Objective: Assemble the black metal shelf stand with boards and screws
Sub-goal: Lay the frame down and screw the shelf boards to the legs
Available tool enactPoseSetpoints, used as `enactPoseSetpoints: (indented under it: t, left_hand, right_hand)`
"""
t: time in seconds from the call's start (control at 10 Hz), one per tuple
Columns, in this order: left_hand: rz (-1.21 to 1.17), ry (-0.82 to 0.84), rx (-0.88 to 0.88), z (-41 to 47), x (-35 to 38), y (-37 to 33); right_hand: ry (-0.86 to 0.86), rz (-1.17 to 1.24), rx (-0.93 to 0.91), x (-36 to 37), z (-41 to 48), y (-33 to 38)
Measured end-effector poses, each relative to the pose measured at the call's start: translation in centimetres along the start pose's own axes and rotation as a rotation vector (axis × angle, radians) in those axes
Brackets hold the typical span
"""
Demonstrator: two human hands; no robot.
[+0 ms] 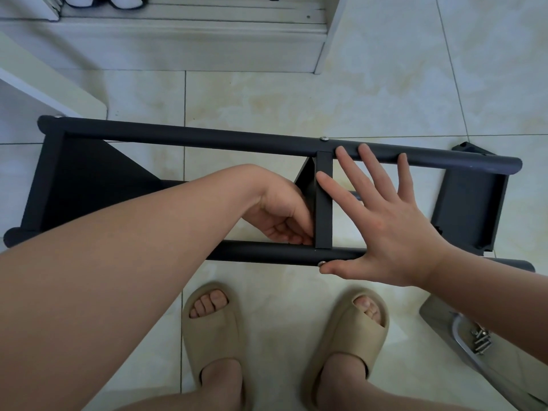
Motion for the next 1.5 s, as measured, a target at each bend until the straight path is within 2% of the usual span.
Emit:
enactPoseSetpoints:
  t: [1.0, 1.5]
  left_hand:
    - [-0.147, -0.007, 0.013, -0.22, 0.17, 0.28]
    - [-0.023, 0.019, -0.001, -0.18, 0.1, 0.33]
  right_hand:
    - [-0.015, 0.011, -0.005, 0.04, -0.02, -0.06]
    - [-0.012, 0.003, -0.008, 0.03, -0.02, 0.0]
Point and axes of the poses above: each hand's wrist, its own z-axis towards the middle knuckle, its own x-axis out of the palm, y = z × x, the point moved 7 cm from there along z, towards the middle knuckle, and after that the axes turned 13 degrees about x, right-handed, at the moved point
